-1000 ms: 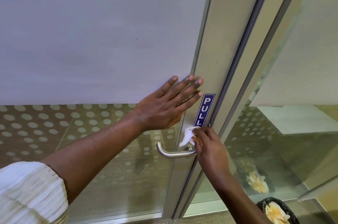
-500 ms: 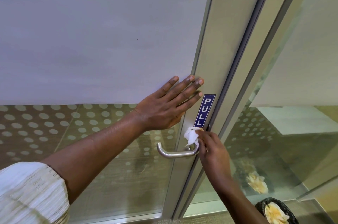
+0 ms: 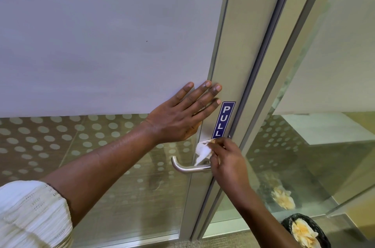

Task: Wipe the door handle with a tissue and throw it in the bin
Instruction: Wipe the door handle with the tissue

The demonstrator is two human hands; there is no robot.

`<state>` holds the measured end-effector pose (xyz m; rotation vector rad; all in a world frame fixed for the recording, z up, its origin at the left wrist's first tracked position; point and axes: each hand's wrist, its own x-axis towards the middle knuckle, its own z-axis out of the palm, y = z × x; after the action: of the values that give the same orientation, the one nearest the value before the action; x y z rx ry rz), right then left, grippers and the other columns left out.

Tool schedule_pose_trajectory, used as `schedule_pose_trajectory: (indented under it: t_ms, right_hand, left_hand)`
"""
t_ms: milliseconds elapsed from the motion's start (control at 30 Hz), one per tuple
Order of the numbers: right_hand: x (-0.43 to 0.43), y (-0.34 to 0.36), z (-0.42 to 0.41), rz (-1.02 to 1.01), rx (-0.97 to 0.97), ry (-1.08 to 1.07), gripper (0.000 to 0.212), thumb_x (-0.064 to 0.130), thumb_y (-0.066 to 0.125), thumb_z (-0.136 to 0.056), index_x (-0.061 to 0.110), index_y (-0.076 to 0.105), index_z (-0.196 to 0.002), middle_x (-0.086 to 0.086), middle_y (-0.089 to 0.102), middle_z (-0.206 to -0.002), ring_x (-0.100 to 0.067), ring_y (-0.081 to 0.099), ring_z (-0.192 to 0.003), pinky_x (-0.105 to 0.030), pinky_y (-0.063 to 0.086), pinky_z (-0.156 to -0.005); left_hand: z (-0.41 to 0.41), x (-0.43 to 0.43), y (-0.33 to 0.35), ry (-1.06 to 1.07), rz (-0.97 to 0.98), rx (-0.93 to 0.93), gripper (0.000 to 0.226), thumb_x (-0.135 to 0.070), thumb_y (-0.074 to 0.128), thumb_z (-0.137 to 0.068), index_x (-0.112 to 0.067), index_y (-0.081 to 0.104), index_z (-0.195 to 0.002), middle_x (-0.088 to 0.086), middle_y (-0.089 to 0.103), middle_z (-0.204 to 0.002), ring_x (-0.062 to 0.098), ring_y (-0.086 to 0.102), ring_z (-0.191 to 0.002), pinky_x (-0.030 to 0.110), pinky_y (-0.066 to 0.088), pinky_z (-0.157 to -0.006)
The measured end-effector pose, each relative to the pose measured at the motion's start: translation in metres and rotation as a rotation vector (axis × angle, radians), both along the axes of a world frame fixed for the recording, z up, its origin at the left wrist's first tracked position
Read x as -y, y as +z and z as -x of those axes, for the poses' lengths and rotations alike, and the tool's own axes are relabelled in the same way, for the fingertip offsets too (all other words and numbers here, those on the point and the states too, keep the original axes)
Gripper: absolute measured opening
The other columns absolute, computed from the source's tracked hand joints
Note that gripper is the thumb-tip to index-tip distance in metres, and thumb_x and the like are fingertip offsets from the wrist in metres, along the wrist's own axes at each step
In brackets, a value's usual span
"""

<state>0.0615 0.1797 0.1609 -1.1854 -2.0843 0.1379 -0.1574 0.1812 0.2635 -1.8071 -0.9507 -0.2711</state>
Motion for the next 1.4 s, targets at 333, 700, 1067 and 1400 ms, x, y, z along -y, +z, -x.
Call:
schedule_pose_trajectory:
  t_ms: [333, 700, 1067, 1400]
  right_hand:
    - [0.020, 0.022, 0.018, -0.076, 0.588, 0.005, 0.037, 0.037, 0.043, -0.089, 0.019, 0.076, -0.088, 0.000, 0.073, -0.098, -0.029, 0.053, -0.100, -0.041, 0.044, -0.079]
    - [0.021, 0.031, 0.020, -0.007, 0.674, 0.006, 0.059, 0.043, 0.022, -0.092, 0.022, 0.077, -0.100, 0.002, 0.074, -0.108, -0.027, 0.055, -0.096, -0.039, 0.038, -0.080]
    - [0.013, 0.035, -0.004, 0.039, 0.360, -0.021, 0.035, 0.031, 0.045, -0.089, 0.021, 0.071, -0.111, 0.000, 0.067, -0.114, -0.021, 0.063, -0.093, -0.032, 0.051, -0.074]
    - [0.017, -0.012, -0.004, 0.385, -0.516, -0.113, 0.031, 0.010, 0.053, -0.099, 0.038, 0.065, -0.107, 0.030, 0.066, -0.092, 0.008, 0.065, -0.090, -0.003, 0.043, -0.075]
  left_hand:
    - [-0.001, 0.000, 0.000, -0.007, -0.006, 0.009, 0.070, -0.033, 0.046, -0.104, -0.008, 0.023, -0.166, 0.018, 0.017, -0.172, 0.037, 0.017, -0.159, 0.053, 0.013, -0.129]
    - [0.001, 0.001, 0.001, -0.011, 0.008, 0.011, 0.070, -0.033, 0.045, -0.105, -0.008, 0.022, -0.166, 0.019, 0.016, -0.172, 0.037, 0.015, -0.160, 0.053, 0.011, -0.129]
    - [0.000, 0.000, -0.001, -0.014, 0.006, 0.012, 0.065, -0.033, 0.039, -0.108, -0.008, 0.022, -0.166, 0.019, 0.016, -0.172, 0.037, 0.015, -0.159, 0.053, 0.012, -0.129]
    - [0.001, -0.001, -0.001, -0.017, 0.000, 0.020, 0.067, -0.032, 0.042, -0.106, -0.008, 0.022, -0.166, 0.019, 0.017, -0.172, 0.037, 0.016, -0.160, 0.053, 0.013, -0.129]
